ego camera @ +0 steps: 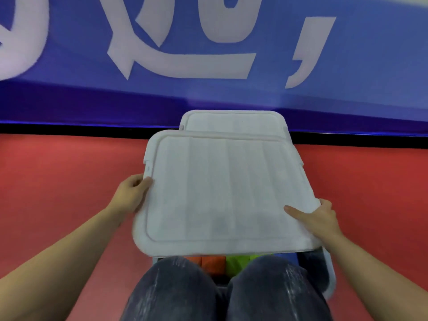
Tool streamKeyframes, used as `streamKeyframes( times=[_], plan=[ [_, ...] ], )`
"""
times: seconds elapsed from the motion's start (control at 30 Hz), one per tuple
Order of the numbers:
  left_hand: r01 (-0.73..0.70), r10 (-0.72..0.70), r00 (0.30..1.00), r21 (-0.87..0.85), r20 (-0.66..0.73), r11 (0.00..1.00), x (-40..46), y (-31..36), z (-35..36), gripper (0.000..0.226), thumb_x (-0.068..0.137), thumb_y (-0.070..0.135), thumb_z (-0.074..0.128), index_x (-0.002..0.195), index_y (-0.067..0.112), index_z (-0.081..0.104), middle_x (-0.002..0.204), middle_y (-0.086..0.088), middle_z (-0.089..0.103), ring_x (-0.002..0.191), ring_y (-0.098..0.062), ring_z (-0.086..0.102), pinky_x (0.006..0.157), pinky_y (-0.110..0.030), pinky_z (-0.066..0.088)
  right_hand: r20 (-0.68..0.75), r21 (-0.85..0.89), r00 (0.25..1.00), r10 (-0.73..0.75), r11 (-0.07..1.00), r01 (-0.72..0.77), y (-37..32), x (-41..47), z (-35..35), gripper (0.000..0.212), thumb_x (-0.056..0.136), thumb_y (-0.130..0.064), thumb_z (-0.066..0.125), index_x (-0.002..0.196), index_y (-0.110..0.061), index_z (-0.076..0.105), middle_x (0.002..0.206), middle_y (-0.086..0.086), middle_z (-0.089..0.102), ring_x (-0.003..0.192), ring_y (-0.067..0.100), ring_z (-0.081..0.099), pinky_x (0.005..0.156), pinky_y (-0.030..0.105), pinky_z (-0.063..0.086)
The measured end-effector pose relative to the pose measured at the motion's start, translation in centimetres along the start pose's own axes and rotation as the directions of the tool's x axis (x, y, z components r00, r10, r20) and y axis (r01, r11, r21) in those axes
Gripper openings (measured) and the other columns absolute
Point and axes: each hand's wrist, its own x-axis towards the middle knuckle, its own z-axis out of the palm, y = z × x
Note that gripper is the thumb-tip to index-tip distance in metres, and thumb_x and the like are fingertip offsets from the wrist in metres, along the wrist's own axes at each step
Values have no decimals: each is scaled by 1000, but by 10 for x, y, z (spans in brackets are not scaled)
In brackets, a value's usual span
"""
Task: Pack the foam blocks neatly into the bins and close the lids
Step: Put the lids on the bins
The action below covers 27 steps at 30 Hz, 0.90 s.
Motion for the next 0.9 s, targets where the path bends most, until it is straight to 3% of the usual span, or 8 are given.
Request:
streamKeyframes(
  times=[0.1,0.2,0.3,0.4,0.47,0.53,0.9],
  plan=[
    [26,-40,994,136,99,990,-11,-29,23,19,101,17,58,114,16,71,99,0,72,87,-24,66,74,-33,51,-45,-108,997,56,992,-61,36,-15,10,128,52,-66,90,149,-10,27,145,18,38,135,39,36,112,51,35],
    [44,-64,991,167,115,985,-24,-49,38,16,100,9,58,109,14,70,94,-4,72,83,-29,65,72,-34,49,-54,-192,994,97,976,-106,59,-25,19,141,40,-75,79,149,-4,25,146,20,35,136,39,32,113,49,31],
    [96,-125,983,201,136,975,-30,-71,46,28,100,6,59,125,11,67,106,-13,73,74,-20,59,70,-32,47,-104,-207,989,108,970,-128,72,-28,25,137,45,-74,86,148,-4,28,146,20,33,135,40,31,112,51,32],
    [140,-180,970,231,163,963,-29,-91,52,41,99,10,63,140,8,60,128,-14,69,98,-30,66,88,-39,53,-131,-175,981,145,970,-166,84,-31,25,121,55,-67,88,144,-6,31,146,20,31,134,40,31,111,54,33],
    [148,-200,962,262,185,954,-27,-100,55,49,99,14,65,146,9,55,138,-11,64,118,-32,64,104,-45,50,-102,-116,982,160,978,-171,91,-31,23,118,56,-62,90,143,-7,31,146,18,34,136,39,32,112,54,35],
    [159,-216,960,287,180,945,-24,-108,60,54,99,18,66,150,11,50,144,-10,60,126,-33,60,110,-50,46,-66,-95,987,149,983,-155,93,-28,21,117,60,-58,90,146,-8,29,149,18,36,138,38,32,113,54,35],
    [238,-262,960,199,102,951,-18,-105,72,55,97,15,68,150,11,51,145,-11,58,126,-35,58,112,-51,44,30,-148,980,196,971,-190,94,-19,15,114,65,-59,87,152,-18,25,147,17,34,135,42,37,111,56,36]
  ],
)
